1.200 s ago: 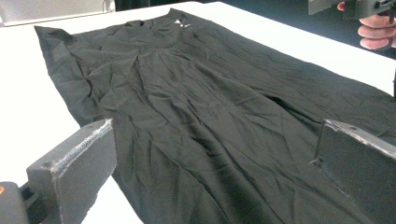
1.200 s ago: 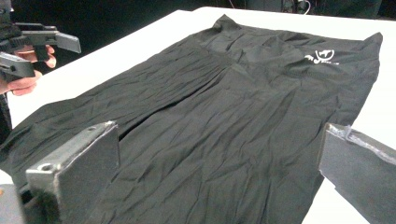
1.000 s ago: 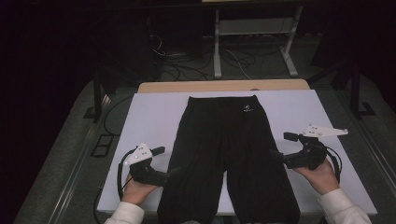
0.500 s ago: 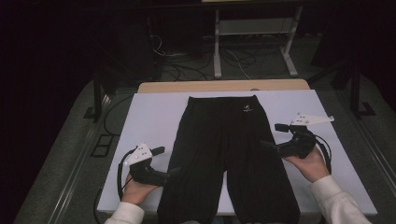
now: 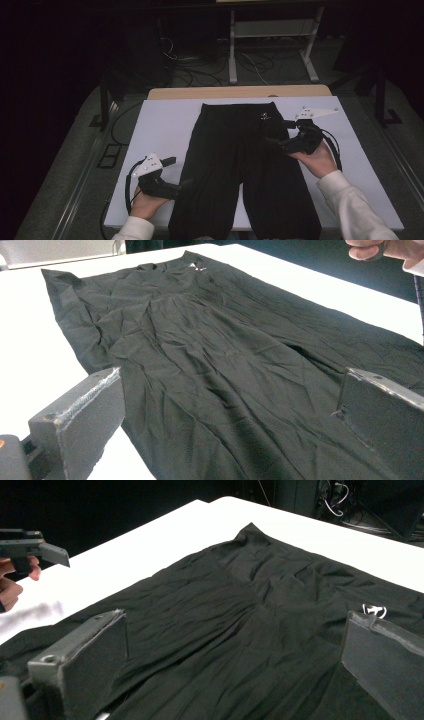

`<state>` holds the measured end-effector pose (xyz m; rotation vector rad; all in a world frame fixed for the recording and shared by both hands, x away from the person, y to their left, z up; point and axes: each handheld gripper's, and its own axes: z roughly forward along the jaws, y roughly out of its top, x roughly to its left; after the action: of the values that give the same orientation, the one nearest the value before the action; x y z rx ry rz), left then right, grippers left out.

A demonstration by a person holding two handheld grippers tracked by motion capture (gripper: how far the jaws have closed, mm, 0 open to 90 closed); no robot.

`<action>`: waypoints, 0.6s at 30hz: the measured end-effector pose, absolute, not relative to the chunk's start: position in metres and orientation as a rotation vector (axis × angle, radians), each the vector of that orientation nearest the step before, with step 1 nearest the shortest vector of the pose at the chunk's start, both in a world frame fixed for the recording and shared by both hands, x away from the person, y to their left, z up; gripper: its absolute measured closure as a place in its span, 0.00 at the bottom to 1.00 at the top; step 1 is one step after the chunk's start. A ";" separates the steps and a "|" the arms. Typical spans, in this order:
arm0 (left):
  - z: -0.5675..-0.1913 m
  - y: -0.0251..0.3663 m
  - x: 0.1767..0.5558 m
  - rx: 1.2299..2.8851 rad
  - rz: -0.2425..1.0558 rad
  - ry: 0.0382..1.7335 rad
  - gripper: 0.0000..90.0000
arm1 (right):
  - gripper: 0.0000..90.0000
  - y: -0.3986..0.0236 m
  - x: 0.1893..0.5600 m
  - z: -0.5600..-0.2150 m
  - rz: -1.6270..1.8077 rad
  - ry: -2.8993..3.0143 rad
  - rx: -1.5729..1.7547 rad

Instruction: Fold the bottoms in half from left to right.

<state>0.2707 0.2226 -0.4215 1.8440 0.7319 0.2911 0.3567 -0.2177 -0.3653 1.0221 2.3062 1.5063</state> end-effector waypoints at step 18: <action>-0.422 0.222 0.271 1.844 0.290 0.730 0.00 | 0.00 -0.199 0.380 -0.355 1.449 2.340 0.990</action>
<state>0.2709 0.2225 -0.4216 1.8435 0.7298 0.2903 0.3796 -0.1987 -0.3555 0.9899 2.3404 1.4486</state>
